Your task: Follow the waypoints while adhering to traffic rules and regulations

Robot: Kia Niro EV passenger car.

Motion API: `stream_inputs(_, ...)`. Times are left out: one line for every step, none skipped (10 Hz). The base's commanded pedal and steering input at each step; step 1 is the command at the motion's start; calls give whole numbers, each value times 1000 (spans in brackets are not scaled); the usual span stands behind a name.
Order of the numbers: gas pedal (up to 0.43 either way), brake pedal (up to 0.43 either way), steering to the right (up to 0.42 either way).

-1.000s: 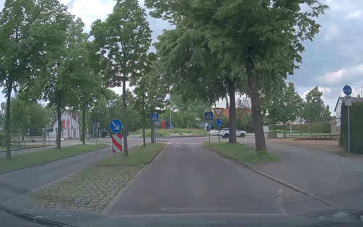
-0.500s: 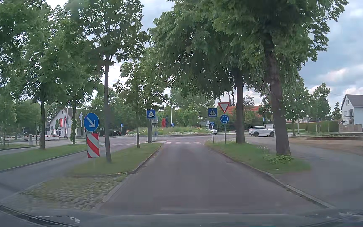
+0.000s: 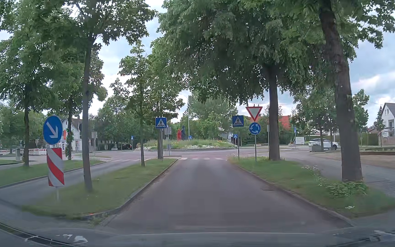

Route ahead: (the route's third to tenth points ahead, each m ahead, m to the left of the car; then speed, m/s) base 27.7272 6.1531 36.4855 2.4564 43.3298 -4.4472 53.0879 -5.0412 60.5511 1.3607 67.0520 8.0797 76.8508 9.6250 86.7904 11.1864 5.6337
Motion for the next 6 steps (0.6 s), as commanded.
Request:
stream_inputs(0, 24, -23)
stream_inputs(0, 18, -29)
stream_inputs(0, 18, -33)
stream_inputs(0, 18, -32)
stream_inputs(0, 18, -26)
stream_inputs(0, 18, -23)
